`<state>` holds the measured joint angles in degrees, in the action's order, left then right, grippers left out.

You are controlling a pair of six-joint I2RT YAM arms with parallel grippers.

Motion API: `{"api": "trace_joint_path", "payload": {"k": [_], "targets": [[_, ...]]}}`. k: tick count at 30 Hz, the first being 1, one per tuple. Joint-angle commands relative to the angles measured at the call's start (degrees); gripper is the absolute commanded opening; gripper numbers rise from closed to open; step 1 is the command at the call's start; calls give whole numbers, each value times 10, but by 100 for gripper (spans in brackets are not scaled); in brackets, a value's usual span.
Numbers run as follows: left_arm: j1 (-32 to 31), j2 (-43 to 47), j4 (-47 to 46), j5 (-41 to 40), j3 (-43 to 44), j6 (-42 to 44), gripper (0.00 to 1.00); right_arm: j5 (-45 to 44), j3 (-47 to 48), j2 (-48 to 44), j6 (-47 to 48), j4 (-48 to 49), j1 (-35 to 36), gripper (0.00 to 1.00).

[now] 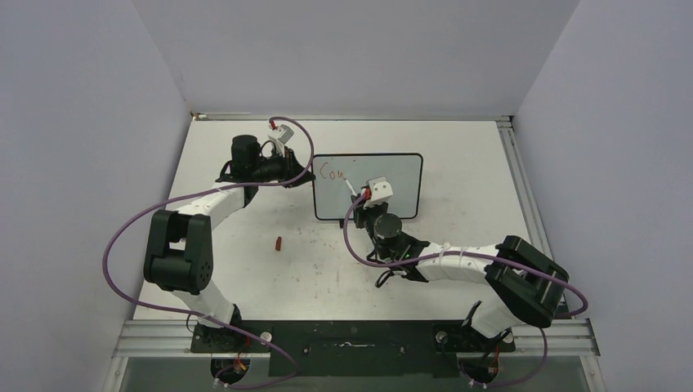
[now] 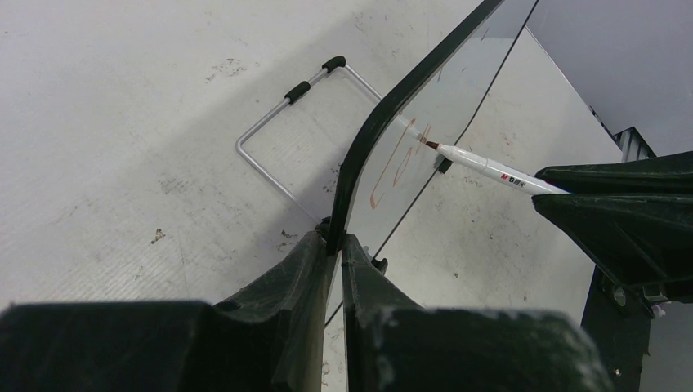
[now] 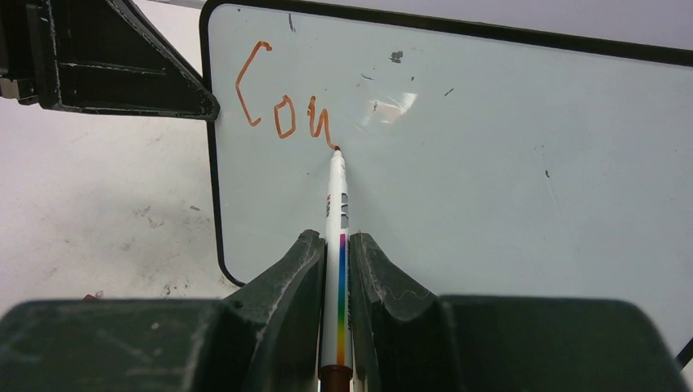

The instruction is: Write a sentence on the whiteboard

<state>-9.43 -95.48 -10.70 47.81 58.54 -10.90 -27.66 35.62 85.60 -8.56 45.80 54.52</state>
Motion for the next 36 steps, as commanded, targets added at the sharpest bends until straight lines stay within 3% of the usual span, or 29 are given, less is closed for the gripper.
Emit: {"api": "trace_joint_path", "payload": {"k": [1, 36], "targets": [[7, 20, 1, 2, 16, 1, 0, -18, 8, -40, 13, 0, 7, 5], [6, 20, 0, 4, 17, 0, 0, -18, 43, 1, 29, 21, -14, 5]]}}
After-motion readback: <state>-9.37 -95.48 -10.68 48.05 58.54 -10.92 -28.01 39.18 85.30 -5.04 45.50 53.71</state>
